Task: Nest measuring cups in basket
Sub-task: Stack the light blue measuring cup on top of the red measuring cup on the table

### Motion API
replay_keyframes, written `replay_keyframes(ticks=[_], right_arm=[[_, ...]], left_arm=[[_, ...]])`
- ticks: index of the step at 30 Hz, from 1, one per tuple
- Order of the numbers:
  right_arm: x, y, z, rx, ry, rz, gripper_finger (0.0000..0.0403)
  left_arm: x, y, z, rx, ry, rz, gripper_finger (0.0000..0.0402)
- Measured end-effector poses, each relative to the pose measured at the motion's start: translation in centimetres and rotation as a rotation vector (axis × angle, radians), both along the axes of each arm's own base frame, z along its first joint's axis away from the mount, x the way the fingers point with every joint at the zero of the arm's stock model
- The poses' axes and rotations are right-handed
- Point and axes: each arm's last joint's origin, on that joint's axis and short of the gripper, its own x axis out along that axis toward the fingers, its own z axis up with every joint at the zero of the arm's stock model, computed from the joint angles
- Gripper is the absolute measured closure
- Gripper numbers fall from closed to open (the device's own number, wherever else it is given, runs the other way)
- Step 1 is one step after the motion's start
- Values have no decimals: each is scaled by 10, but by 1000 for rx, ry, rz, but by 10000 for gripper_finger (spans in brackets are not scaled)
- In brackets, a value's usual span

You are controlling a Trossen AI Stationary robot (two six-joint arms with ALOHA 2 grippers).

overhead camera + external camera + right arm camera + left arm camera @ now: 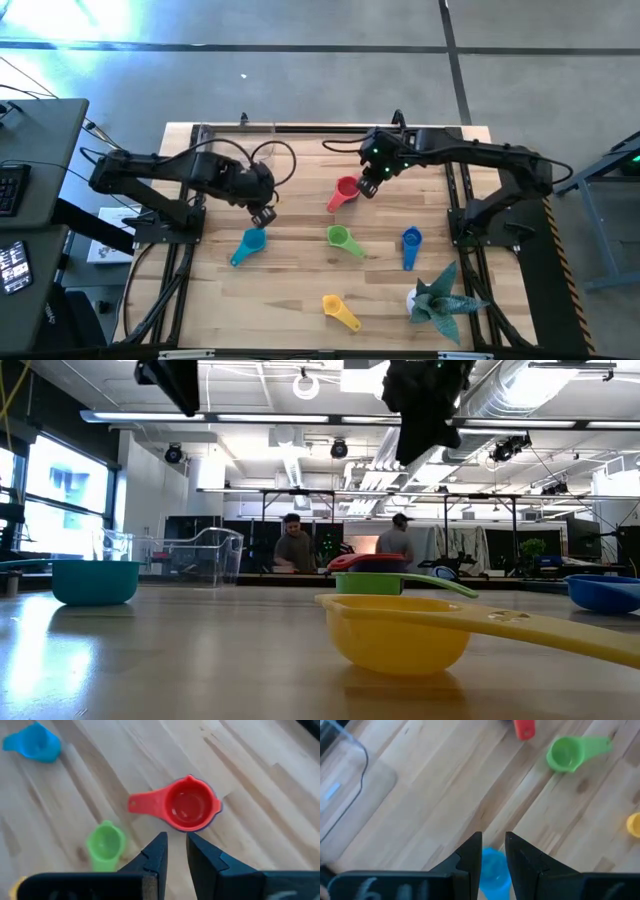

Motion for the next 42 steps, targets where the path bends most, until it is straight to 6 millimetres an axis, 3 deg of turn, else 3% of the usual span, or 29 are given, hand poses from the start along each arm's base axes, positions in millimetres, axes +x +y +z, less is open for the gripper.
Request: replay_keyframes(ticks=[8, 20, 30, 42], right_arm=[[2, 25, 5, 76, -34, -49, 341], [6, 64, 6, 132, -50, -93, 340], [6, 86, 6, 106, -68, -145, 340], [5, 98, 7, 70, -87, -195, 340]], left_arm=[[-8, -16, -6, 32, 63, -29, 326], [-26, -24, -79, 47, 225, 120, 326], [-37, -23, -117, -15, 309, 202, 326], [-25, -29, -138, -79, 223, -118, 326]])
